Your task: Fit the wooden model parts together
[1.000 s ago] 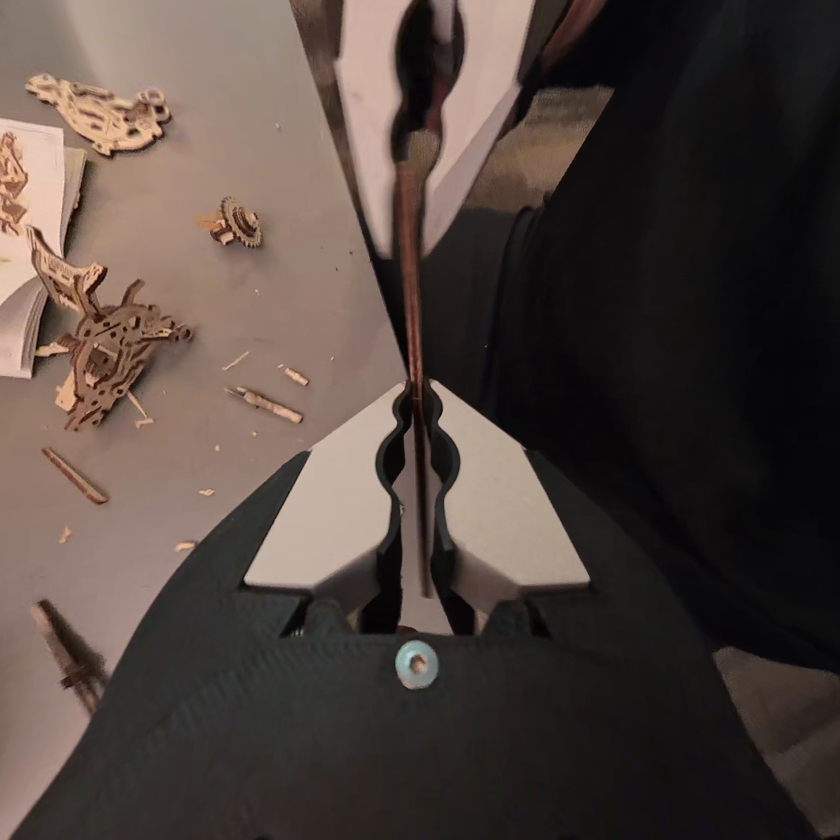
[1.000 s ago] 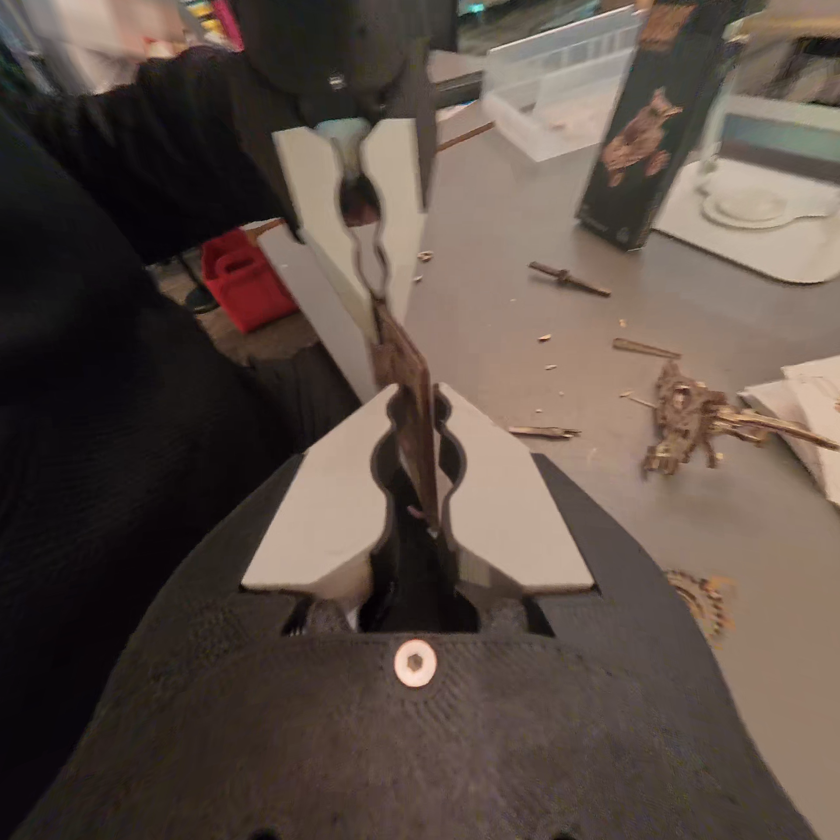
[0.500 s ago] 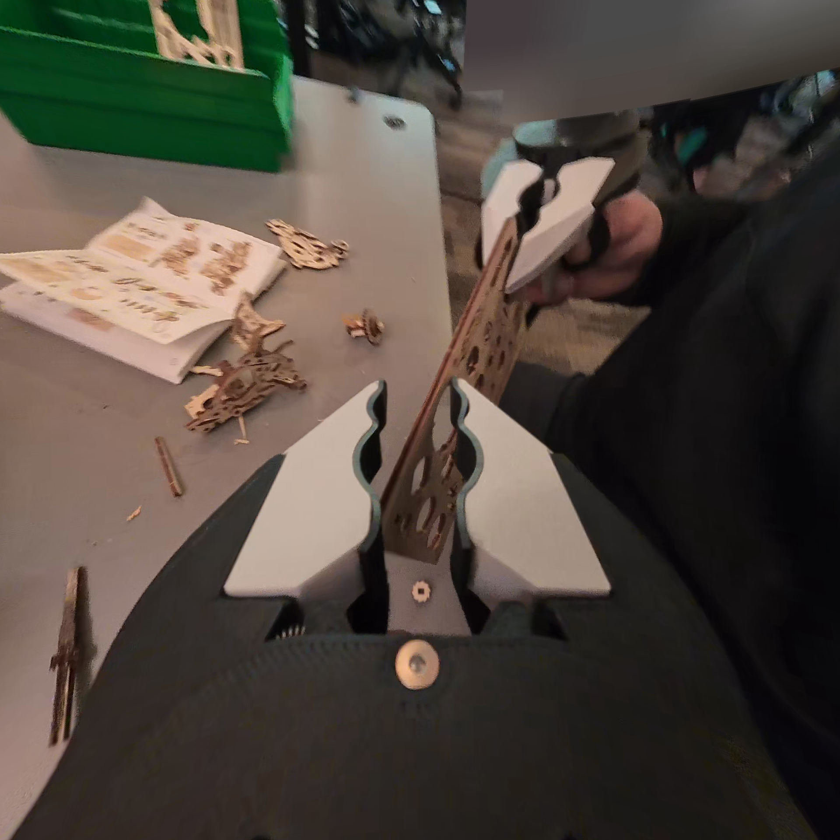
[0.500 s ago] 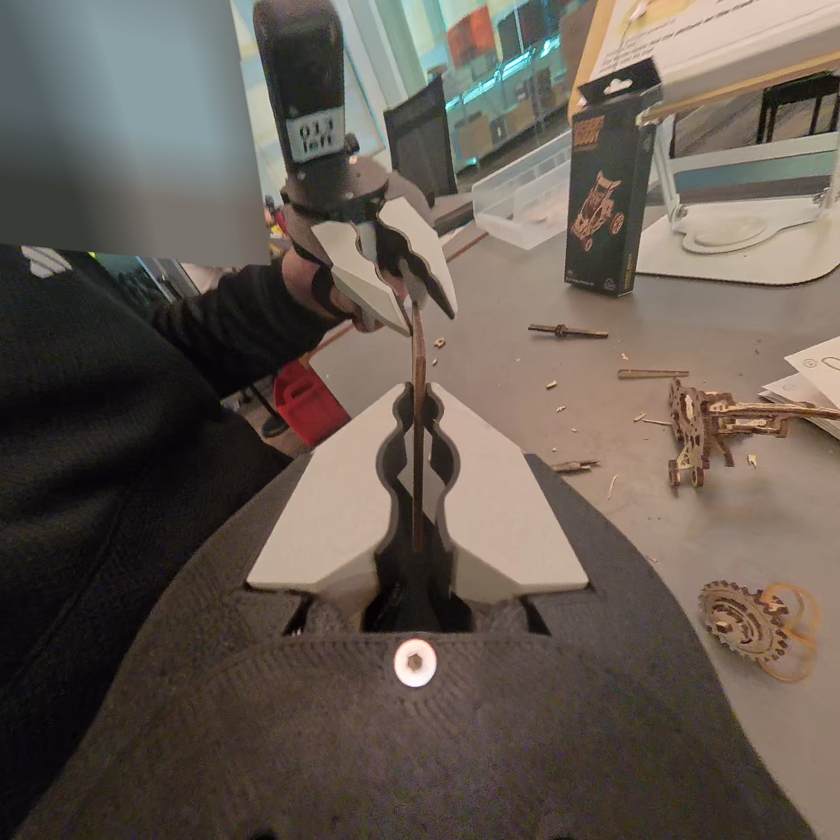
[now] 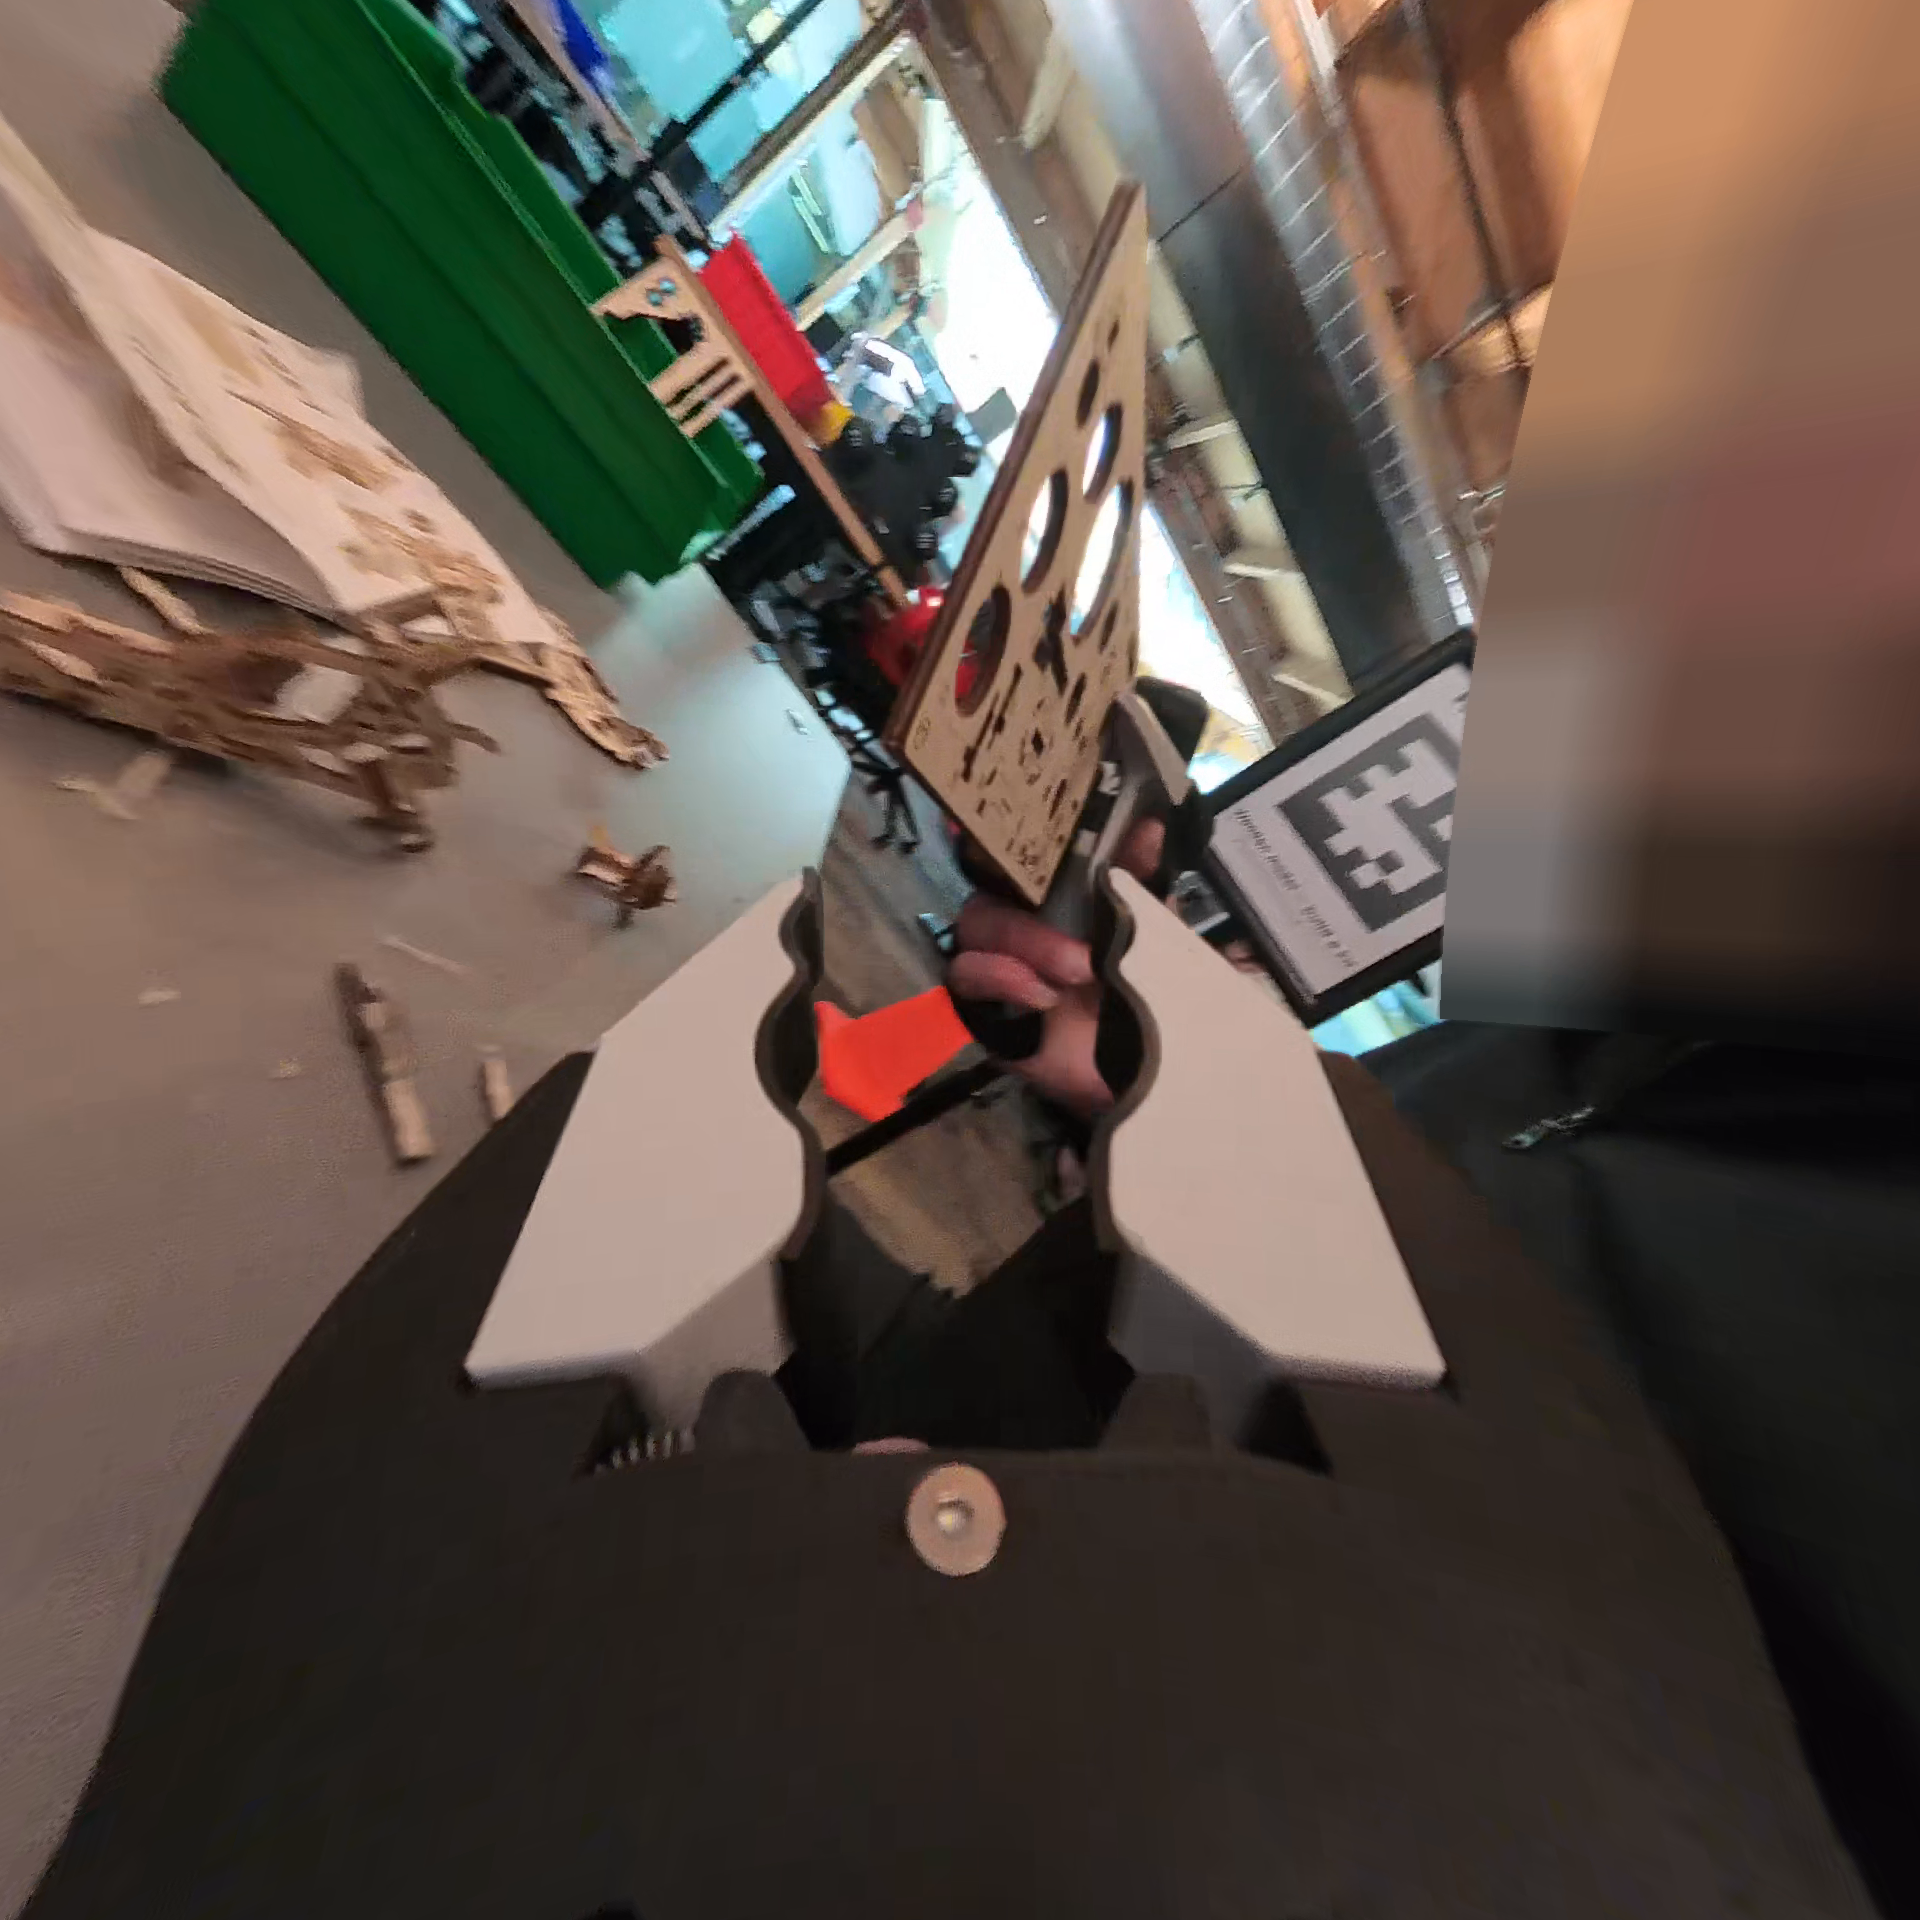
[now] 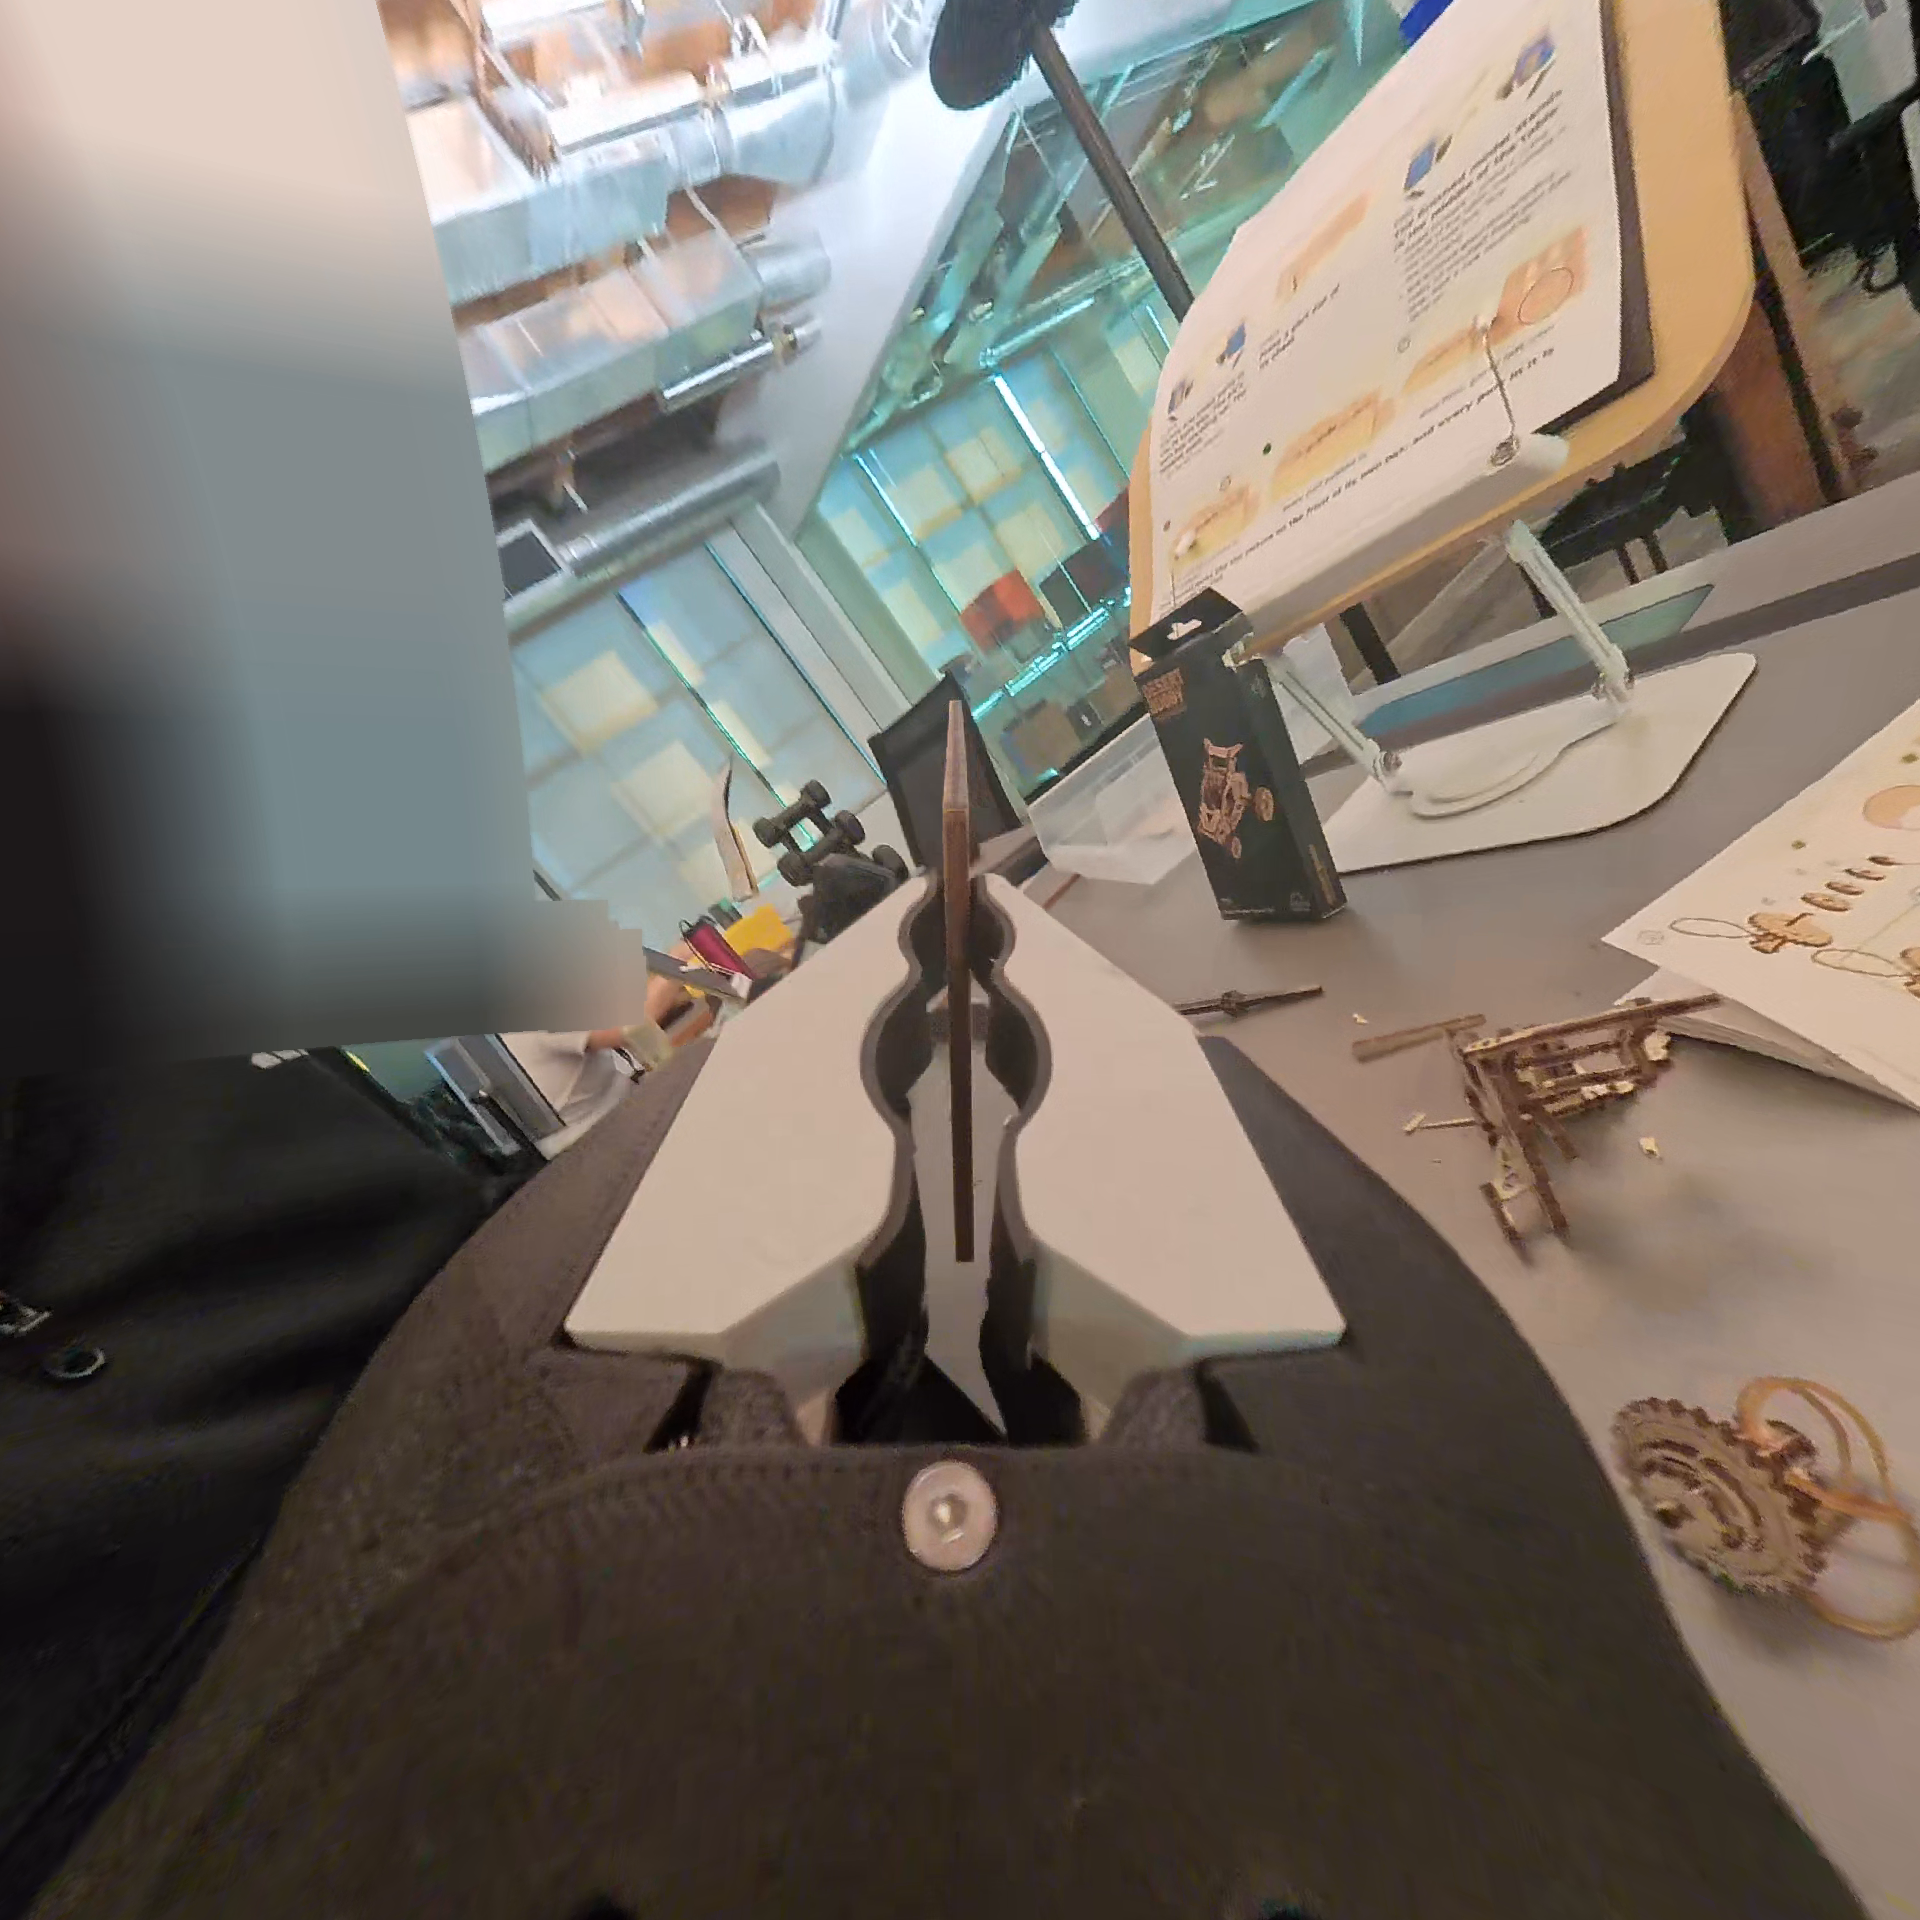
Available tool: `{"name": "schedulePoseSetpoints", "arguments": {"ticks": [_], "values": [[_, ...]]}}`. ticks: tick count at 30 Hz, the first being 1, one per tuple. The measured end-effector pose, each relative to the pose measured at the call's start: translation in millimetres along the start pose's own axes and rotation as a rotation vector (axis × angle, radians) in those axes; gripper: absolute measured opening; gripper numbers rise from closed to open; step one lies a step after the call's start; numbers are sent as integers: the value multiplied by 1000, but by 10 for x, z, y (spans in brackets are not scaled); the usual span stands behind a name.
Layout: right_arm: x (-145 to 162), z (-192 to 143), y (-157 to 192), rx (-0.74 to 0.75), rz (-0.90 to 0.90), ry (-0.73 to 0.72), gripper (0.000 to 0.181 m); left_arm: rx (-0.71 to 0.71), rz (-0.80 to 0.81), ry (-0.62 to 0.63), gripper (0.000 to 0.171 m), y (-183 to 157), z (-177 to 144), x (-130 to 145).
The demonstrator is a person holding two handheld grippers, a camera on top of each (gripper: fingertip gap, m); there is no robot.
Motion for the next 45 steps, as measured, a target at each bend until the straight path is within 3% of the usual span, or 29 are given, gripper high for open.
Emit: {"name": "schedulePoseSetpoints", "arguments": {"ticks": [2, 5, 9, 18, 20, 23, 27, 45], "values": [[66, 29, 2, -12, 28, 10, 0, 60, -4, -21, 42, -14, 124, 38], [203, 101, 39, -25, 39, 50, 1, 75, 61, -69, 11, -57, 158, -57], [304, 159, 11, -45, 89, 105, 2, 91, 89, -74, 2, -118, 95, -176], [417, 188, -85, 2, 88, 240, 18, -23, -37, 146, 1, -76, -67, -283], [494, 202, -121, 13, 100, 305, 2, -29, -70, 167, 1, -71, -91, -289], [640, 237, -147, 2, 170, 416, 2, -53, -84, 165, 1, -55, -131, -317], [738, 260, -181, 20, 219, 458, 1, -86, -94, 169, 1, -21, -157, -302], [791, 262, -234, -3, 319, 449, 1, -65, -133, 98, 2, 64, -155, -305]]}}
Point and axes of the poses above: each gripper's, where its closed fingertips meet, z out along the fingers, x out of its underside, y = z × x across the jaws, the point moved 8 cm from there along -z, back along the fingers, and after that the axes turned 10 degrees about x, right-handed, at the moved point
